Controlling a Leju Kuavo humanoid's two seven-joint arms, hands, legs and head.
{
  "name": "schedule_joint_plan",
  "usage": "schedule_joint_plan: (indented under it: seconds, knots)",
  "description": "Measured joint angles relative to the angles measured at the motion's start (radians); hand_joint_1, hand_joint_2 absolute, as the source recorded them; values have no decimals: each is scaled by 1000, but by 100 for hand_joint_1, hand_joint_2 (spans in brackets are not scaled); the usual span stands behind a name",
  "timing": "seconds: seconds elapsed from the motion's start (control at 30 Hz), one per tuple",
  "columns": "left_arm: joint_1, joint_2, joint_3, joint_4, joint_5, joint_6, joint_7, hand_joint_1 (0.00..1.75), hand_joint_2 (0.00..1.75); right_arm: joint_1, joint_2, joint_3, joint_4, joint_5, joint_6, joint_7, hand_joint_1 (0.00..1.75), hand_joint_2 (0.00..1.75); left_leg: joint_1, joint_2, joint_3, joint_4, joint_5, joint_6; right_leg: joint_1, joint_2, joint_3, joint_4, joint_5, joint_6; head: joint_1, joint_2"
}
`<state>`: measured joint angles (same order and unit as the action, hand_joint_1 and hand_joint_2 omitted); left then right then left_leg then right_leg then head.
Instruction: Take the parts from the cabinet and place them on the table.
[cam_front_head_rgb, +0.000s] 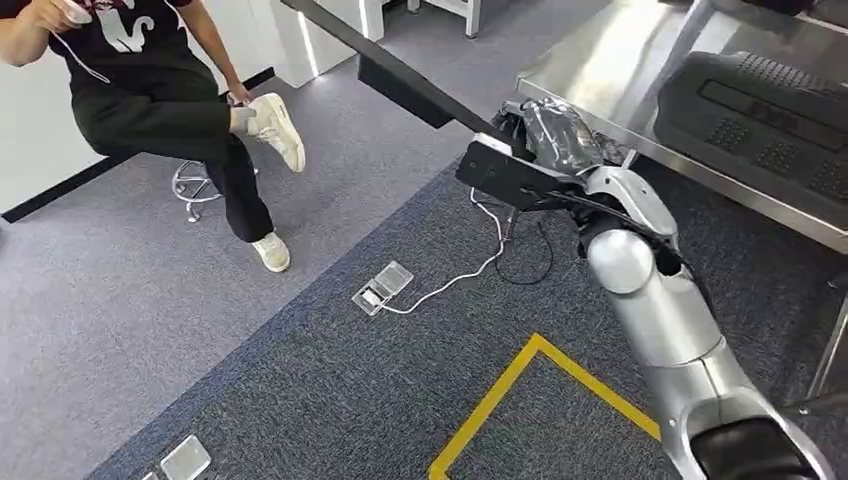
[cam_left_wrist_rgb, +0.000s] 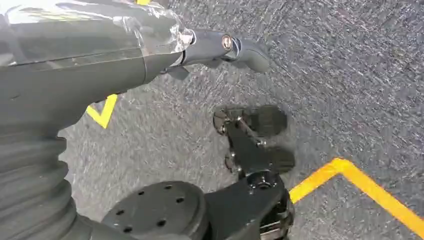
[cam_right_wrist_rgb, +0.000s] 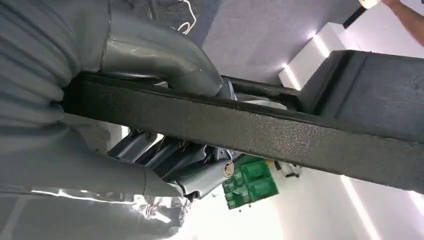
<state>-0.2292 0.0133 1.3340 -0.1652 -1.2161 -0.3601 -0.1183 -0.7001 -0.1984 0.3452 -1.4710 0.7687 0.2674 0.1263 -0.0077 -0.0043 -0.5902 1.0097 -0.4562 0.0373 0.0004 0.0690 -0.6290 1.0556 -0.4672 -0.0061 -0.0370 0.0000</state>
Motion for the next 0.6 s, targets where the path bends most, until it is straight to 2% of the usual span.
schedule_joint_plan:
  seconds: [0.03,0.07,0.1,0.13,0.17,0.2,0.23,0.27,0.3,0.33,0.37,0.4,0.47,0.5,0.53,0.57,0.6]
  knots:
    - [0,0,0,0,0,0,0,0,175,-4,-1,-1,0,0,0,0,171,175,-1,3,3,-11,5,6,6,-28,-15,30,-29,6,8,0]
    - [-1,0,0,0,0,0,0,0,175,-5,0,-1,0,0,0,-1,171,175,0,11,3,-13,7,8,4,-41,-40,85,-64,11,16,0]
    - [0,0,0,0,0,0,0,0,175,-4,0,-1,0,0,0,-1,171,175,1,18,3,-13,7,9,0,-51,-75,165,-103,16,22,0]
    - [2,0,0,0,0,0,0,0,175,-2,0,-1,0,0,0,-1,171,175,1,23,3,-13,7,9,-5,-55,-101,225,-127,21,28,0]
    - [2,-1,0,0,0,0,0,0,175,2,0,-1,0,1,0,0,171,175,2,30,3,-12,6,8,-9,-57,-123,271,-138,27,32,0]
    - [3,-1,0,0,0,0,1,0,175,6,0,-1,0,1,0,0,171,175,5,37,2,-10,5,7,-14,-60,-125,277,-127,33,37,0]
    - [3,-1,0,0,0,0,2,0,175,7,0,-1,0,1,0,0,171,175,9,43,2,-7,2,2,-18,-62,-103,234,-96,37,41,0]
    - [3,-2,0,0,0,0,2,0,175,7,0,-1,0,2,-2,0,171,175,13,48,2,-2,-2,-2,-21,-68,-67,163,-55,42,45,0]
    - [2,-2,0,0,1,0,2,0,175,6,0,-1,0,2,-5,-5,171,175,17,53,3,7,-9,-12,-24,-84,-11,54,-4,48,49,0]
    - [2,-1,0,0,1,0,2,0,175,6,0,-1,0,2,-7,-8,171,175,16,57,1,15,-15,-21,-23,-116,13,-5,-2,53,56,0]
    - [2,0,0,0,1,0,1,0,175,5,0,-1,1,3,-9,-11,171,175,10,60,-3,28,-20,-28,-13,-110,14,-12,-4,36,69,0]
    - [2,0,0,0,1,0,0,0,175,6,0,-1,1,3,-11,-13,171,175,8,61,-3,25,-19,-31,-16,-103,11,-8,-6,21,63,0]
    - [2,-2,0,0,1,0,0,0,175,7,-1,-2,2,5,-13,-13,171,175,10,71,-1,23,-18,-36,-11,-94,8,-6,-6,12,49,0]
    - [1,-2,0,0,1,0,1,0,175,6,-2,-3,2,4,-15,-14,171,175,13,76,0,27,-24,-45,-14,-85,9,-13,1,-1,53,0]
    - [-1,-2,0,0,1,0,1,0,175,5,-1,-3,2,4,-16,-15,171,175,17,56,-1,42,-39,-51,-17,-82,10,-14,3,-4,53,0]
    - [-2,-2,0,0,2,0,2,0,175,4,-1,-3,2,4,-19,-16,171,175,19,33,-20,89,-72,-55,-18,-77,10,-14,3,-7,44,0]
    - [-1,-2,0,0,2,0,5,0,175,4,0,-3,3,4,-20,-16,171,175,19,23,-53,163,-112,-57,-17,-71,10,-14,4,-11,30,0]
